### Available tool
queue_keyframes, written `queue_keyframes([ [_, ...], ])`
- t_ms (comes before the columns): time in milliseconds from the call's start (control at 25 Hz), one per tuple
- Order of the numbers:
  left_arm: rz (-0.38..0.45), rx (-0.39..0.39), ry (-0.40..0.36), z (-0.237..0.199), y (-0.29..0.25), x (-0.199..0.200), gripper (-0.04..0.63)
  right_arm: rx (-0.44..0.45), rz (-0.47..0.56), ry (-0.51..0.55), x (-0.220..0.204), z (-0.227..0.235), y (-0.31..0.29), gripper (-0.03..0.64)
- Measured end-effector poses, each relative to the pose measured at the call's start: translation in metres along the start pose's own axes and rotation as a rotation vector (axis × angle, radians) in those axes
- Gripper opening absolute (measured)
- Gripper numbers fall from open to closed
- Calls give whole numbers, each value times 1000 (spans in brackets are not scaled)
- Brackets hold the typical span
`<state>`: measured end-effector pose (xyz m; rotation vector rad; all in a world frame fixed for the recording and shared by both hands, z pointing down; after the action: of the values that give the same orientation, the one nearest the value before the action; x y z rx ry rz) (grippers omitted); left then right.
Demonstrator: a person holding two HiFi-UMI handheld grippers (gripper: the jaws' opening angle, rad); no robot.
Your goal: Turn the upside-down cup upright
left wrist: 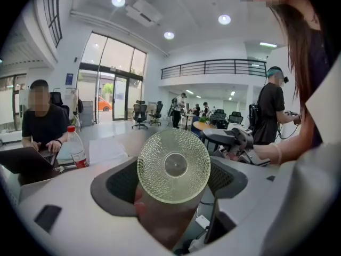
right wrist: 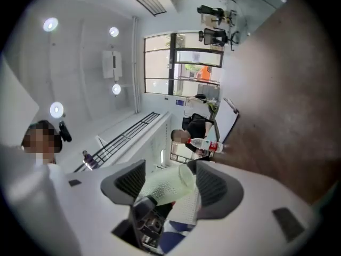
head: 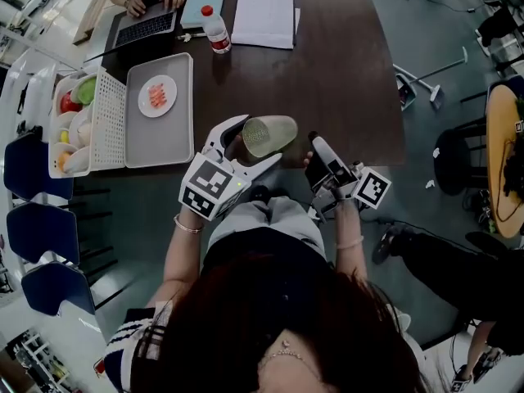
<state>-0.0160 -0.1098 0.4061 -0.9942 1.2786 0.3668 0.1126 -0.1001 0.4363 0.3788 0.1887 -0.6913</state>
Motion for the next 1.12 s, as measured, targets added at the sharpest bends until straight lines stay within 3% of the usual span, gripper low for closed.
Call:
queue_keyframes([
  [200, -79, -5, -26, -1, -16, -19, 394, -179, -29, 265, 2, 1, 9, 140],
  [400, -147, -7, -25, -1, -30, -31, 393, -297, -46, 423, 7, 3, 27, 58],
  [760, -322, -9, -95, -5, -59, -66, 394, -418, -105, 549, 2, 9, 44, 38],
  [1120, -507, -41, -194, -6, -88, -106, 394, -459, -113, 552, -4, 12, 56, 38],
])
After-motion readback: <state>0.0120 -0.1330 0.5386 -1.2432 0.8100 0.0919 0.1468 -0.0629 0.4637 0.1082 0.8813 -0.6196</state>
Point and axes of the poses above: the fingertips, and each gripper's own axes: y backward along the fingers, z to its right, x out of its top, the point moved 2 cm from there along y, backward along the fingers, and after that the axes turned 6 degrees about x, right-handed, at the moved point
